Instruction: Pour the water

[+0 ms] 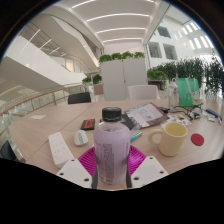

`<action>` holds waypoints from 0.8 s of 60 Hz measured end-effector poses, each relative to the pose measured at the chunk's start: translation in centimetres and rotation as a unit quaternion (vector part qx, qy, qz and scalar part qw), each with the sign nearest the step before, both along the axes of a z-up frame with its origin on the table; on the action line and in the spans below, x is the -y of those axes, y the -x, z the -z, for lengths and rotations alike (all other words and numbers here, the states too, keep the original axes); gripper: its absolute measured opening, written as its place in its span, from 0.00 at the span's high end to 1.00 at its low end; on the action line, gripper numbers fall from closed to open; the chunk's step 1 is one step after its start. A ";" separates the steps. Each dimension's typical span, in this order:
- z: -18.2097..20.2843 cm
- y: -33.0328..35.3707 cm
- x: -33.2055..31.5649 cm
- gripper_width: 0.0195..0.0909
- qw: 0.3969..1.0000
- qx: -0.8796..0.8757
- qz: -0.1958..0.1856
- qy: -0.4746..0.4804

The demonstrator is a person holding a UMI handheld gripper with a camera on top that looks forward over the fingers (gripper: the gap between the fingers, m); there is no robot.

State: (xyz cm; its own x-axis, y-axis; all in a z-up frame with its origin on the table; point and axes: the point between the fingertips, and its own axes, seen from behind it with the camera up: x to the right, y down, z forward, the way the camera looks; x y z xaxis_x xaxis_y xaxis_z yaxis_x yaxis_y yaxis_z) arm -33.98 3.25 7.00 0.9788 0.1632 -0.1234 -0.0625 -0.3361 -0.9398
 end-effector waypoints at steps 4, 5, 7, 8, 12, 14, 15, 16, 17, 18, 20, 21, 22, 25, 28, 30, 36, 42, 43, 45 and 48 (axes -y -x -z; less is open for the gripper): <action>-3.3 0.7 -0.5 0.74 0.997 -0.072 -0.013 0.008; -4.4 0.8 -0.6 0.74 0.995 -0.100 -0.015 0.009; -6.5 1.6 -1.3 0.74 0.988 -0.156 -0.012 0.017; -6.8 1.8 -1.9 0.74 0.982 -0.188 -0.013 0.019; -10.2 0.6 -3.5 0.74 0.940 -0.340 -0.009 0.040; -11.2 -0.4 -4.5 0.74 0.910 -0.411 -0.002 0.053; -12.6 -1.0 -4.4 0.74 0.892 -0.448 0.004 0.063; -12.2 -1.6 -5.2 0.74 0.875 -0.479 0.004 0.067; -12.3 -2.2 -5.7 0.74 0.856 -0.511 0.007 0.074; -12.4 -3.0 -6.1 0.74 0.835 -0.544 0.012 0.081; -12.3 -4.4 -6.8 0.74 0.788 -0.608 0.024 0.094; -12.3 -4.8 -7.2 0.74 0.763 -0.638 0.026 0.100; -13.0 -5.2 -7.1 0.74 0.735 -0.668 0.035 0.110; -12.8 -5.2 -8.3 0.78 0.655 -0.743 0.045 0.129; -12.2 -6.4 -8.4 0.74 0.578 -0.801 0.049 0.145; -11.6 -8.0 -7.7 0.74 0.544 -0.824 0.037 0.157; -9.4 -8.7 -7.9 0.74 0.509 -0.842 0.050 0.172; -11.4 -8.4 -9.4 0.74 0.450 -0.877 0.064 0.153; -11.5 -8.4 -9.3 0.74 0.444 -0.881 0.061 0.152; -12.1 -9.0 -9.6 0.74 0.435 -0.884 0.066 0.156; -11.5 -8.8 -9.7 0.74 0.431 -0.886 0.071 0.158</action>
State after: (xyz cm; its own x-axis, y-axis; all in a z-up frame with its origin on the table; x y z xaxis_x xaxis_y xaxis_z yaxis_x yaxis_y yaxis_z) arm -25.17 12.95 18.51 -0.6991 -0.1822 -0.6914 -0.6285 -0.3045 0.7157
